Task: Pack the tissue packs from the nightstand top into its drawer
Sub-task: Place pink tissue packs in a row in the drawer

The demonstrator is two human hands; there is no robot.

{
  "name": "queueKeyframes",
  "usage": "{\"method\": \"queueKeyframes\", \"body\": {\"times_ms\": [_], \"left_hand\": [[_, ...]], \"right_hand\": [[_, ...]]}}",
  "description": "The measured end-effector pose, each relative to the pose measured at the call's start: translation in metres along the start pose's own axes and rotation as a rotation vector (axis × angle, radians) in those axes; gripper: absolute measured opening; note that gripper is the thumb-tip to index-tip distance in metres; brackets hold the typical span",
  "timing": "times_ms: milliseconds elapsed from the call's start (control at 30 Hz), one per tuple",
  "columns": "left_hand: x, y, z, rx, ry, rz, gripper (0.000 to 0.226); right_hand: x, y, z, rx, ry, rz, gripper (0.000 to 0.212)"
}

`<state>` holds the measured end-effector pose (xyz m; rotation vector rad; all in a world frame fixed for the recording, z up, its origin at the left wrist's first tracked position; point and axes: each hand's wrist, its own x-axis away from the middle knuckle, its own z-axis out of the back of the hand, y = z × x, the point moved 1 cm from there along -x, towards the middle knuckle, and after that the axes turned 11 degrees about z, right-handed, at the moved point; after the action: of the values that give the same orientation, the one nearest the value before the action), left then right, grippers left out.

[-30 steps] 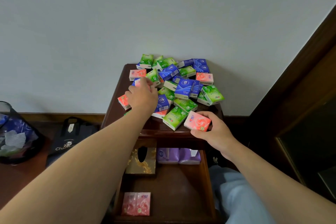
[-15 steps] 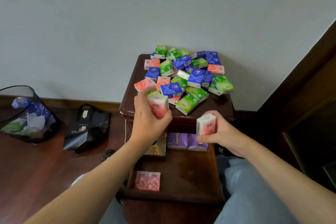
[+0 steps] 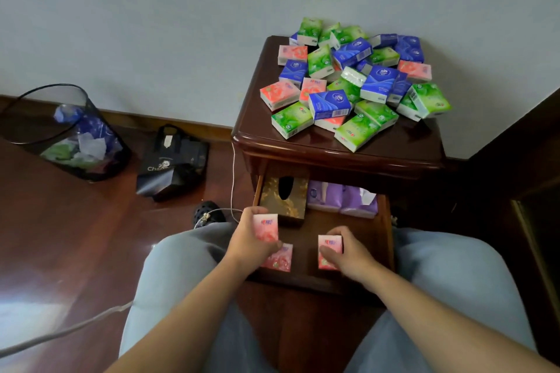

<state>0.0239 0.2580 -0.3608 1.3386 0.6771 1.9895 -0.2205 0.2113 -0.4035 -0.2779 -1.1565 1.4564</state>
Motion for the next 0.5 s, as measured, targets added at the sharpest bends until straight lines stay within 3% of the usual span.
{"method": "queueKeyframes", "body": {"times_ms": [400, 500], "left_hand": [[-0.014, 0.01, -0.013, -0.046, 0.013, 0.039, 0.036], [-0.054, -0.022, -0.014, -0.027, -0.016, 0.2, 0.034]], "right_hand": [[-0.028, 0.0, -0.029, 0.231, -0.109, -0.065, 0.042], [-0.06, 0.024, -0.069, 0.339, -0.158, -0.163, 0.042]]}}
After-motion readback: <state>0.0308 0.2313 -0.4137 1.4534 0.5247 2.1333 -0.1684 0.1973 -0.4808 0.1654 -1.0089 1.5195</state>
